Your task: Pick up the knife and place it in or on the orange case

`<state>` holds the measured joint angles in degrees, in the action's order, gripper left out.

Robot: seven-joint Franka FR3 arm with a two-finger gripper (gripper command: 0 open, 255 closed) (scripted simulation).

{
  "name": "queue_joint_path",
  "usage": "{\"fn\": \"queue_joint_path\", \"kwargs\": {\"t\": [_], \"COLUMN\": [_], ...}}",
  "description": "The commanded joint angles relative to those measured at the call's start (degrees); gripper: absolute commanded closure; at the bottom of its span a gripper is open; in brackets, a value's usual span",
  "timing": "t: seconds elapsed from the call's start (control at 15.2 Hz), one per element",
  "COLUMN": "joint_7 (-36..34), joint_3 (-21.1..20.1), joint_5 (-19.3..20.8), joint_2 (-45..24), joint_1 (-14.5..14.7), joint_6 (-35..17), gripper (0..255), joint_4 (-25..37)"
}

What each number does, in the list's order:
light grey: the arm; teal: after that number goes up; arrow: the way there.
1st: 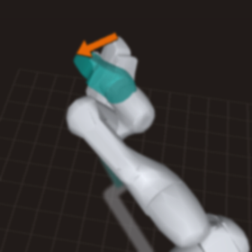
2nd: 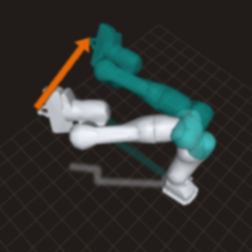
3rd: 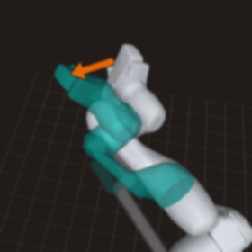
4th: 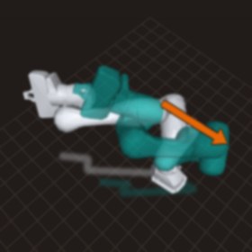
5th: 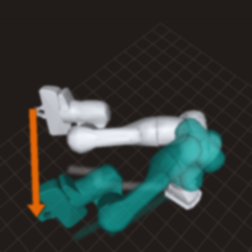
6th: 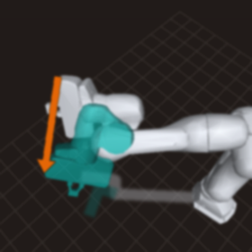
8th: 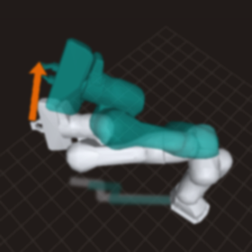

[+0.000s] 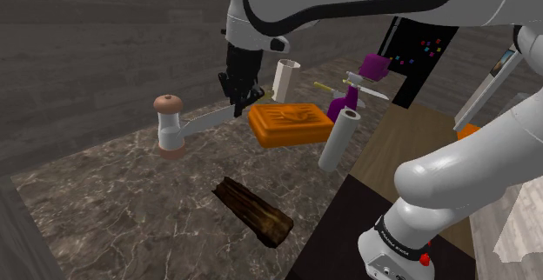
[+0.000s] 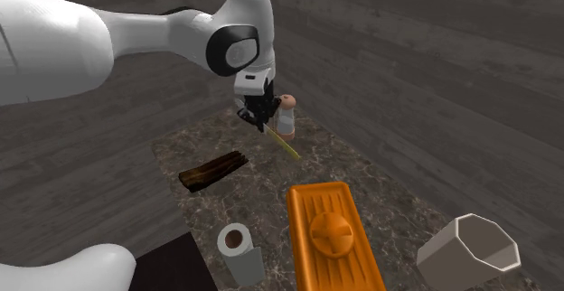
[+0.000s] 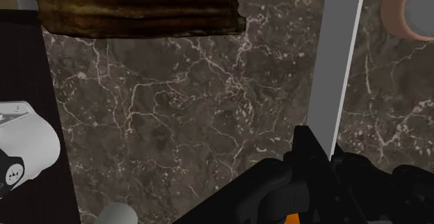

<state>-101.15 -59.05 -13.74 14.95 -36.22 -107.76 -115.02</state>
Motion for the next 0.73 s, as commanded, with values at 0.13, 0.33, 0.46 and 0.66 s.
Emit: {"fn": "queue_joint_path", "kwargs": {"t": [0.13, 0.33, 0.46, 0.66], "joint_7": [7.3, 12.2, 15.2, 19.5], "joint_3": [6.2, 10.2, 12.6, 15.7], "joint_5": [-2.0, -2.4, -2.3, -1.8], "joint_2": [3.3, 4.9, 5.5, 5.8], "joint_1": [0.1, -0.4, -0.9, -2.1], "joint_6": [0.3, 0.4, 0.5, 0.5], "gripper": [255, 255, 255, 255], "joint_4": [-3.3, -5.3, -6.3, -7.4]}}
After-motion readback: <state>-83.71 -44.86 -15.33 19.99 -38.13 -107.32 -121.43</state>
